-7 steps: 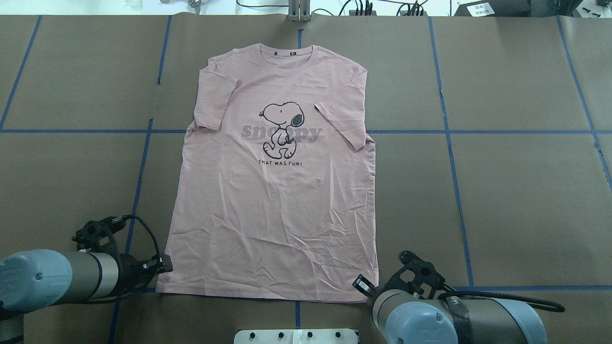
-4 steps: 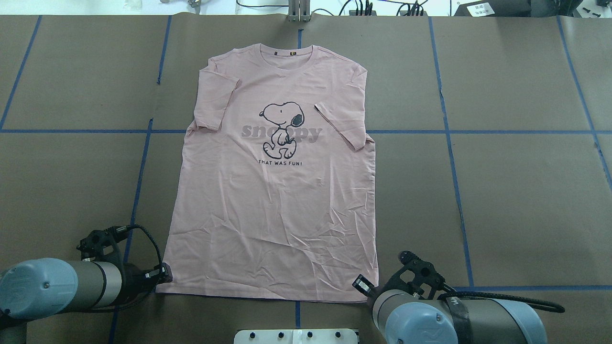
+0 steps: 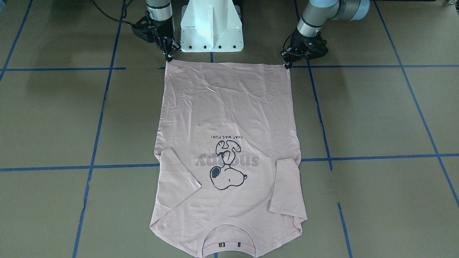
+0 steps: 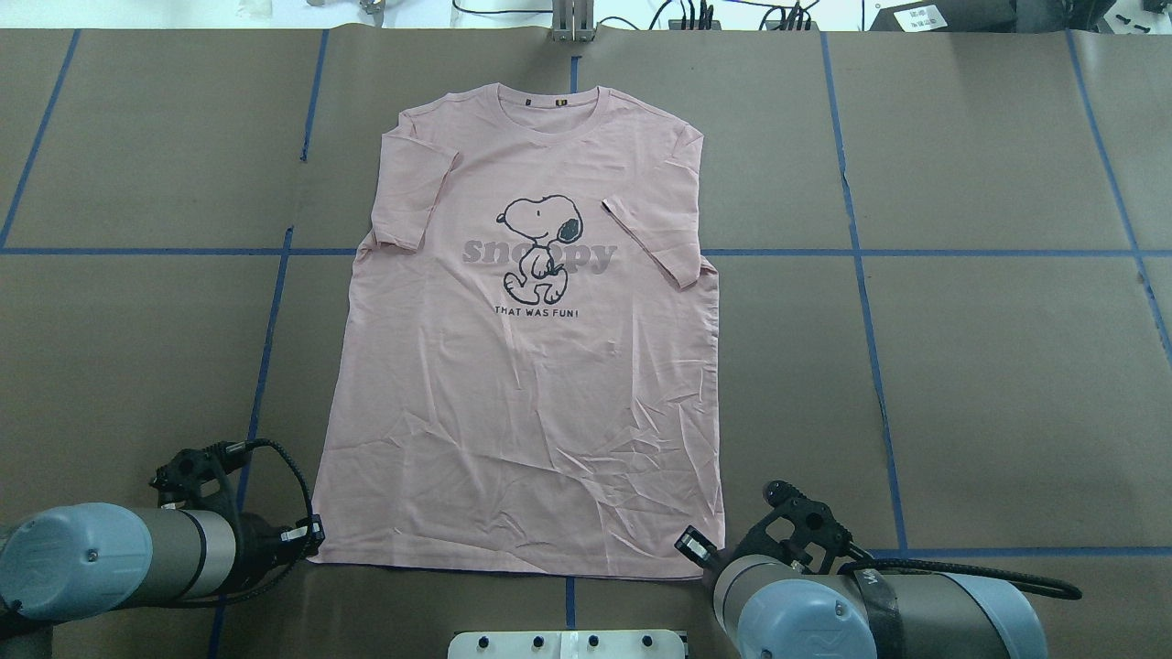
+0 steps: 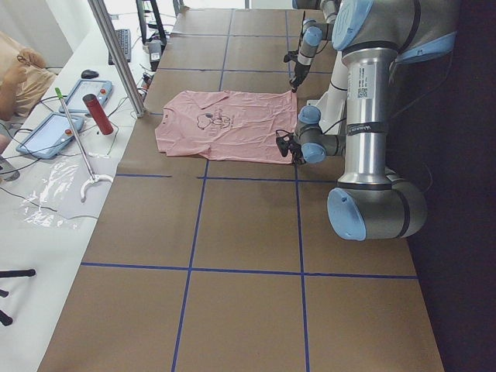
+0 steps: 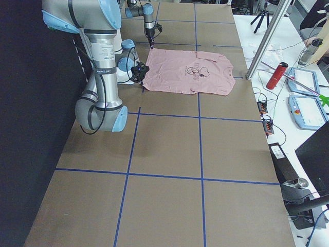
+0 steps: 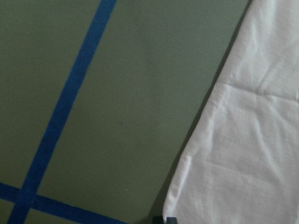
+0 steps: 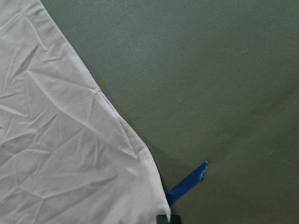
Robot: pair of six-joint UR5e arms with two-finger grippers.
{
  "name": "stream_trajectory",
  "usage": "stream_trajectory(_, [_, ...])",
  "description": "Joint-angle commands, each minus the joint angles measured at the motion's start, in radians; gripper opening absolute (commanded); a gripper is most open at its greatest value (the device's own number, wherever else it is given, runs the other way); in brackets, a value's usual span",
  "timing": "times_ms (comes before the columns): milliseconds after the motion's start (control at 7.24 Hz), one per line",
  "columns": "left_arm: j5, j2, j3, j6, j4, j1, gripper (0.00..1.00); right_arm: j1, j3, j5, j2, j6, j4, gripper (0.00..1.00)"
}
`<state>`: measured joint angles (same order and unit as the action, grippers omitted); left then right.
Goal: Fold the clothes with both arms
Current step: 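Lift the hem with both grippers and fold it toward the collar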
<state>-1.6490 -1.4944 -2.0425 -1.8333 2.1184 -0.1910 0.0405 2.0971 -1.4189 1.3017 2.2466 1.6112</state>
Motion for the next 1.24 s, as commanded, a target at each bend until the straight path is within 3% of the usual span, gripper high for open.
stream_trajectory(0, [0.0,-0.004,-0.015,-0.064,0.002,0.031,0.0,0.002,0.026,0.0,0.034,-0.005,-0.001,0.0])
stream_trajectory(414, [0.003,-0.036,-0.08,-0.307,-0.018,0.108,0.0,-0.056,0.202,0.002,0.213,-0.007,-0.005,0.0])
stream_trajectory(690, [0.003,-0.056,-0.184,-0.302,-0.139,0.099,0.0,-0.041,0.213,0.008,0.209,-0.007,-0.004,0.0])
stream_trajectory(966, [-0.003,-0.238,-0.177,-0.024,-0.303,-0.066,0.0,0.086,0.189,0.021,0.148,-0.144,-0.007,0.0])
stream_trajectory(1104, [-0.002,-0.339,-0.141,0.08,-0.43,-0.126,0.0,0.192,0.099,0.014,0.037,-0.247,-0.01,0.0])
